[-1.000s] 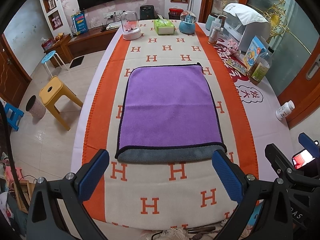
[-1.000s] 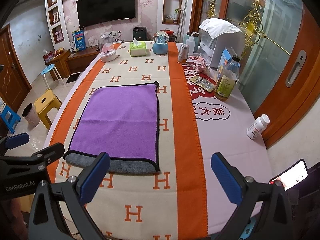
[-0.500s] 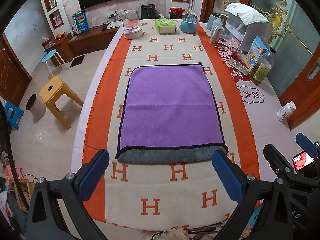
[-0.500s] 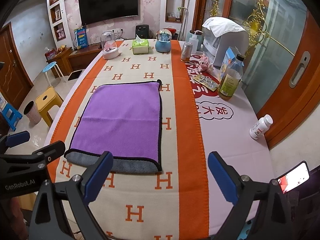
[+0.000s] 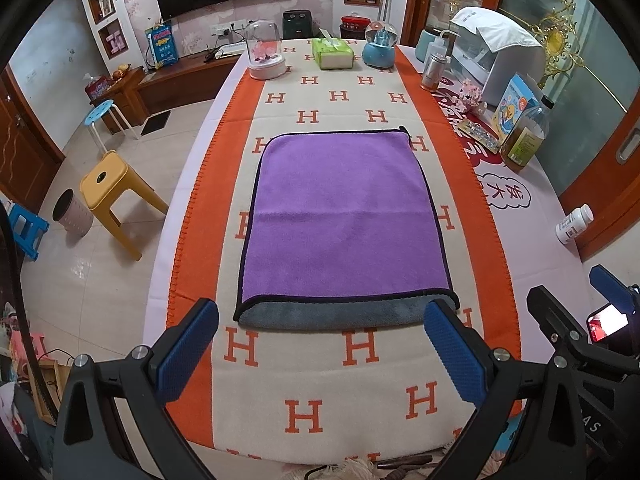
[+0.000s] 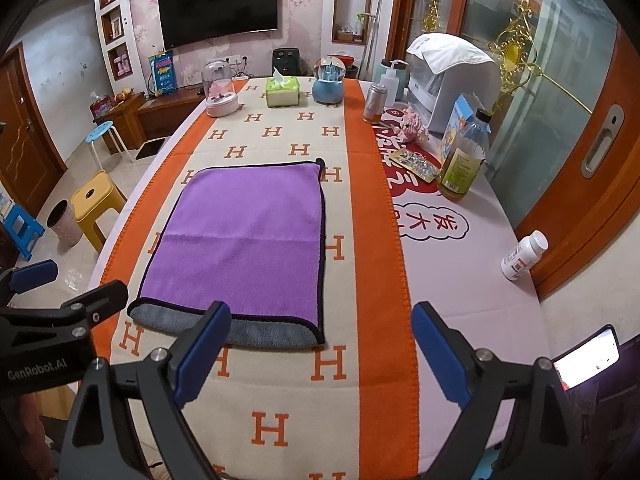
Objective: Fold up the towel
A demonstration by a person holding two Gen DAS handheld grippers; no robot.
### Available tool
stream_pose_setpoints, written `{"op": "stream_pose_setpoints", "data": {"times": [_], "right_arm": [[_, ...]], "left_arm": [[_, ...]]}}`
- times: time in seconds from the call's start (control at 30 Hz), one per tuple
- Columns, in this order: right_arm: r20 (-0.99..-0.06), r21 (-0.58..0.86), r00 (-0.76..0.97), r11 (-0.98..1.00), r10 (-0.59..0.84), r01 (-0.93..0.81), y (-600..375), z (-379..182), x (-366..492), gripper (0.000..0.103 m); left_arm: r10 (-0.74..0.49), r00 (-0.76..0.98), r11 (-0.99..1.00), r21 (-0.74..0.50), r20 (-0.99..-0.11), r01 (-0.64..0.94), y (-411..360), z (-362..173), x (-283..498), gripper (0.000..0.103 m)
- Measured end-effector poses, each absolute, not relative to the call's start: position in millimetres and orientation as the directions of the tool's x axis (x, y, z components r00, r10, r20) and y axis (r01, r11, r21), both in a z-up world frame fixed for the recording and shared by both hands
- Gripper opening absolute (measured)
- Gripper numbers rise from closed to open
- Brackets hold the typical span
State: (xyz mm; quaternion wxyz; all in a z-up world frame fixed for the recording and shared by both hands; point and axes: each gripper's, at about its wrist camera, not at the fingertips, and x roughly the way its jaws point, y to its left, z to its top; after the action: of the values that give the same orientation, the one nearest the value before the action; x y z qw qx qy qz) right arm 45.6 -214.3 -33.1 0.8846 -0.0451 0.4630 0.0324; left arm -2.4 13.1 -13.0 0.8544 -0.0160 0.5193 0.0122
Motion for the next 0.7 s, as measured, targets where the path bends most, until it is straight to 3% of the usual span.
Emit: {"op": "stream_pose_setpoints", "data": {"times": [0.7], "right_arm": [[-0.824,-0.039,0.567,0.996,0.012,-0.077,-218,-31,58,0.092]], "left_arm": [[0.028,0.469,0.999,0.018,-0.883,-0.027,16,-10,12,0.102]]}}
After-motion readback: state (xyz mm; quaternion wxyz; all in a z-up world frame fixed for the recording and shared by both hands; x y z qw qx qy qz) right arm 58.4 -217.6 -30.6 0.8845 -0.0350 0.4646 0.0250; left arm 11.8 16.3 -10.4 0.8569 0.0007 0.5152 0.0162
